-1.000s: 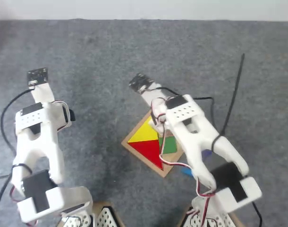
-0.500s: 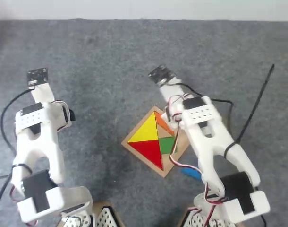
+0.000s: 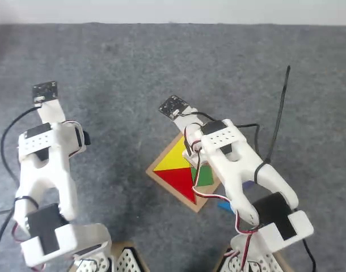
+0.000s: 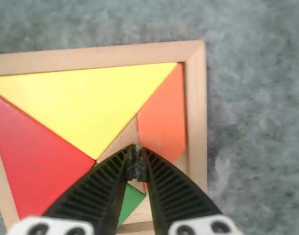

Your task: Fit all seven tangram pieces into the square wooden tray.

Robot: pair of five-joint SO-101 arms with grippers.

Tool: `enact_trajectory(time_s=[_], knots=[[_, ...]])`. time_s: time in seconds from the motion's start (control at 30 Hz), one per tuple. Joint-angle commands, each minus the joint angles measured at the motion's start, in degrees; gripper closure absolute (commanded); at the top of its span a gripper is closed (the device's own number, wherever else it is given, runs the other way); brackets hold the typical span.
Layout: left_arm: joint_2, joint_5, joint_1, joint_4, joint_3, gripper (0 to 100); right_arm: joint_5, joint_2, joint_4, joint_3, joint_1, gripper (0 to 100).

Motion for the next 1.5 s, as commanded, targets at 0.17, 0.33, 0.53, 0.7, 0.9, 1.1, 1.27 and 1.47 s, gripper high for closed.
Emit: enact_trajectory(time_s=[0.17,0.33,0.53,0.7,0.9,1.1,1.27,1.47], knots=[[-2.37,0.26,0.35,-0.26,-0.22,79,-3.16,-21.76,4.97,-1.32,7.52,92.5],[-2.37,0.26,0.35,-0.26,-0.22,79,-2.90,-36.62,12.44,1.32,9.71,84.3],[-2.37,0.26,0.44,-0.26,-0.22,79,6.59,-41.71,25.19,11.43,17.80,84.3],[-2.37,0.26,0.35,-0.26,-0.22,79,2.46,-38.73,20.35,18.81,24.75,84.4],[-2.37,0.26,0.26,-0.26,-0.22,79,-5.45,-36.88,14.11,24.53,21.93,84.2],[-2.37,0.26,0.26,-0.26,-0.22,79,-3.87,-33.63,10.86,24.79,22.20,78.0],[-2.37,0.26,0.26,-0.26,-0.22,79,-13.89,-29.67,5.49,24.97,20.26,70.6],[-2.37,0.26,0.26,-0.26,-0.22,79,-14.86,-22.46,0.84,24.97,18.15,70.7]])
